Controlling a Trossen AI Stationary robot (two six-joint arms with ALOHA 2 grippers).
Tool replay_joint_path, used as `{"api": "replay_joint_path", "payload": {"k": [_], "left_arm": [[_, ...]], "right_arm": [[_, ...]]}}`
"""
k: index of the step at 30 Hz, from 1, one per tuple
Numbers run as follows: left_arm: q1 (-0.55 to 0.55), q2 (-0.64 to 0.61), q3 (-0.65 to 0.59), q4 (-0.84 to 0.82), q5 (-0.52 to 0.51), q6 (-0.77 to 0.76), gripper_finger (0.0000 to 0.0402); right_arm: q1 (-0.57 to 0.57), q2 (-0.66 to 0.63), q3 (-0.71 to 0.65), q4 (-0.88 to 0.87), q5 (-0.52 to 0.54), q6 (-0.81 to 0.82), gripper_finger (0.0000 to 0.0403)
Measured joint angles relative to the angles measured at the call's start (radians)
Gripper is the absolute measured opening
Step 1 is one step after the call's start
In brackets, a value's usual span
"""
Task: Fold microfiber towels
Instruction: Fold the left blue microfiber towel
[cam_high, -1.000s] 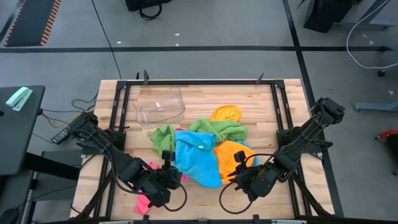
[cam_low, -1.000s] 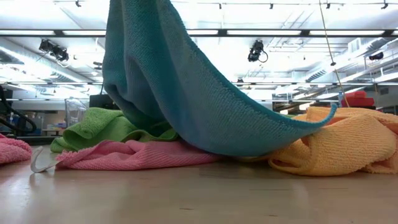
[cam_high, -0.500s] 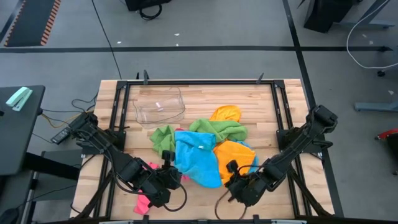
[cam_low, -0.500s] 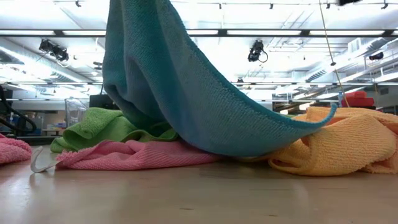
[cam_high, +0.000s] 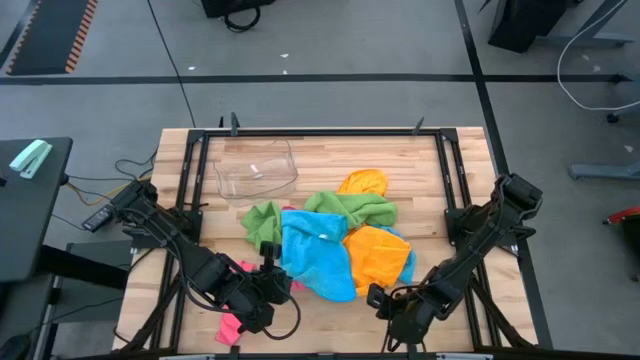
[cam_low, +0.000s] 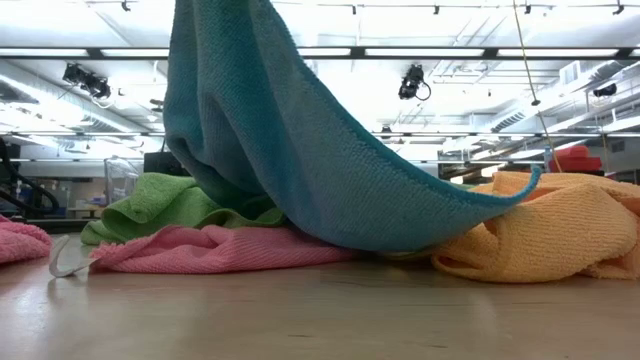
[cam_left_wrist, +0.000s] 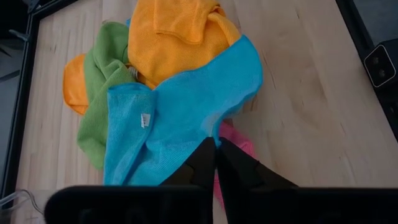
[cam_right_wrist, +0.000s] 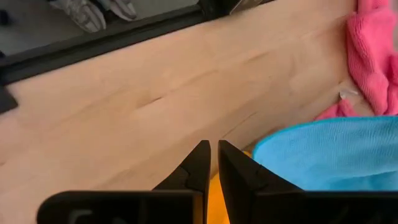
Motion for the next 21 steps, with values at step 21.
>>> {"api": "replay_joint_path", "payload": {"k": [21], "left_arm": [[0.0, 0.0, 0.0, -0.011, 0.0, -0.004, 0.001]], "right_arm": [[0.067, -0.126, 0.098, -0.45, 0.425, 0.145, 0.0016]]}}
